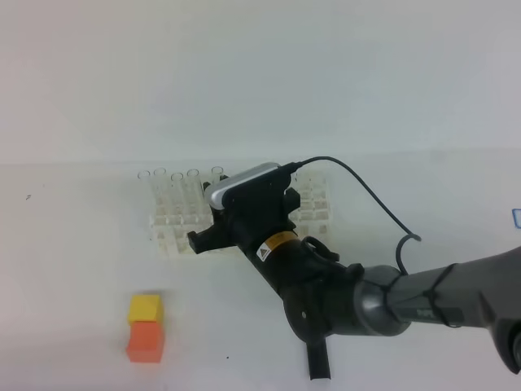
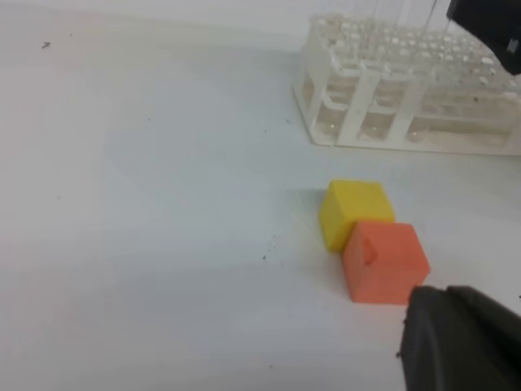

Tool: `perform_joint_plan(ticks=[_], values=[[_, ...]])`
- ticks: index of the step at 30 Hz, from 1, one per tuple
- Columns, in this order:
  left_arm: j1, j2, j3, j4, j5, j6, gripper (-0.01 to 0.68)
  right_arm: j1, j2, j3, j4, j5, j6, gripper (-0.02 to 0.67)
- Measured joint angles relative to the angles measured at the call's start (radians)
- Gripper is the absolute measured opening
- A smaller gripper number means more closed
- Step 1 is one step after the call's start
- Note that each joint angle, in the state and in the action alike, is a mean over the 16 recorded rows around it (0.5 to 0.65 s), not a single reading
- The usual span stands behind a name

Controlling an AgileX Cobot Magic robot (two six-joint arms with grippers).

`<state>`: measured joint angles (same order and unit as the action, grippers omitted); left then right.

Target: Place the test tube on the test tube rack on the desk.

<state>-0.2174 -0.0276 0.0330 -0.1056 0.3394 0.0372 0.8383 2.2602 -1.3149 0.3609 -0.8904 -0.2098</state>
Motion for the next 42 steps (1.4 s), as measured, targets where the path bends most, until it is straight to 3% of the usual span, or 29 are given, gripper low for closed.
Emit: perform_joint_plan(ticks=[10,21,37,42], values=[[0.000,0.004,0.000,0.000,-0.007,-0.004,-0.001,0.000,-0.018,0.001,0.016,0.026,-0.014,0.297],[0.000,0.004,0.000,0.000,-0.006,-0.003,-0.001,-0.002,-0.117,0.003,0.041,0.027,-0.109,0.301],[0.000,0.004,0.000,0.000,-0.008,-0.002,-0.001,-0.005,-0.193,0.068,0.202,0.084,-0.317,0.037],[0.000,0.004,0.000,0.000,-0.008,-0.002,-0.001,0.000,-0.172,0.075,0.213,0.134,-0.326,0.004]])
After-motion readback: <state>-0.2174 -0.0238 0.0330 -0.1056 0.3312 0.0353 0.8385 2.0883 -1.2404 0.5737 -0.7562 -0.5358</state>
